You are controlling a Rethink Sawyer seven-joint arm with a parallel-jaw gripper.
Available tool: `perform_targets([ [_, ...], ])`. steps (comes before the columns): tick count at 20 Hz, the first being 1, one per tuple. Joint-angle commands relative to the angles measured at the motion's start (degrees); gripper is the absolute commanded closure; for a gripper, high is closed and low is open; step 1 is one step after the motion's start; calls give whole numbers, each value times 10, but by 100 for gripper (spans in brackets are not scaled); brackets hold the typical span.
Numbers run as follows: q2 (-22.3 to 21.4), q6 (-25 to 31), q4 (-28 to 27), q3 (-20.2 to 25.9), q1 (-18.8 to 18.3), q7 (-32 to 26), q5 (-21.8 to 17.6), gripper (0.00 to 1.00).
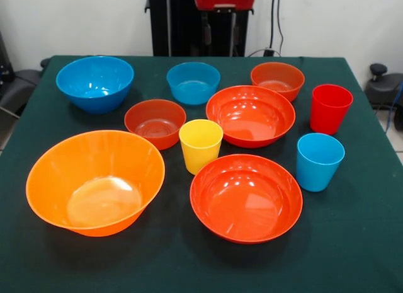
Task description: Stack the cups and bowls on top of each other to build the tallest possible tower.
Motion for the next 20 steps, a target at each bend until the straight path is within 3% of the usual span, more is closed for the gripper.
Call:
perform_targets([
  [1,42,-41,-30,60,-4,9,-42,0],
  [12,-32,5,4,30,36,44,-34,0],
  [20,-52,34,6,51,17,21,-16,0],
])
